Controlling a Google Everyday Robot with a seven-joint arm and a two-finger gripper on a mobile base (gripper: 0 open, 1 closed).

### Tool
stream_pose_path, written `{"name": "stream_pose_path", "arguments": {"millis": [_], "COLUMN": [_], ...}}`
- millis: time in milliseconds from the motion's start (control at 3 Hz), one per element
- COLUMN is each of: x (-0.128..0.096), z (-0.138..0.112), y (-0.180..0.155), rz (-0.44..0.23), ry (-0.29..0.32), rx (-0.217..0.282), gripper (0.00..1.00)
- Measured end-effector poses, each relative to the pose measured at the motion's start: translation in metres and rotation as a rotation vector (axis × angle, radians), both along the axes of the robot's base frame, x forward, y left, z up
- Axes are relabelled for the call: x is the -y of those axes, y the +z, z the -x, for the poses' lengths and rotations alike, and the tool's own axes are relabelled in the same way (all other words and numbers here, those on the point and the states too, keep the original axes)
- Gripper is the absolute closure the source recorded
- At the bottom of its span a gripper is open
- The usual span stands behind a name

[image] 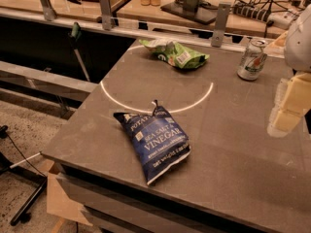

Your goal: Move green rice chip bag near blue chip bag

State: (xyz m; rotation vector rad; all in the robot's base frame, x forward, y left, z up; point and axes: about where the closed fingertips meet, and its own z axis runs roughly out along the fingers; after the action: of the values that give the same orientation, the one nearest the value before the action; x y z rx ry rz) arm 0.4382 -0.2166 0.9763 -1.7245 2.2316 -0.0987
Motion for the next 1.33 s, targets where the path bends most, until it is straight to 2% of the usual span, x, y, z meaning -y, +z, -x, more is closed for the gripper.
{"name": "stream_pose_path", "arguments": {"millis": [333,667,1000,1333], "x": [0.0,0.002,-0.023,-0.049], "z": [0.0,-0.01,-0.048,-0.093], "y": [0.0,0.003,0.004,-0.011], "rz": [0.0,-0.052,-0.156,-0.275], "ry": [0.0,0.011,0.064,0.053], "rx": [0.0,0.028,0.074,0.104], "gripper": [0.0,0.0,0.0,0.0]}}
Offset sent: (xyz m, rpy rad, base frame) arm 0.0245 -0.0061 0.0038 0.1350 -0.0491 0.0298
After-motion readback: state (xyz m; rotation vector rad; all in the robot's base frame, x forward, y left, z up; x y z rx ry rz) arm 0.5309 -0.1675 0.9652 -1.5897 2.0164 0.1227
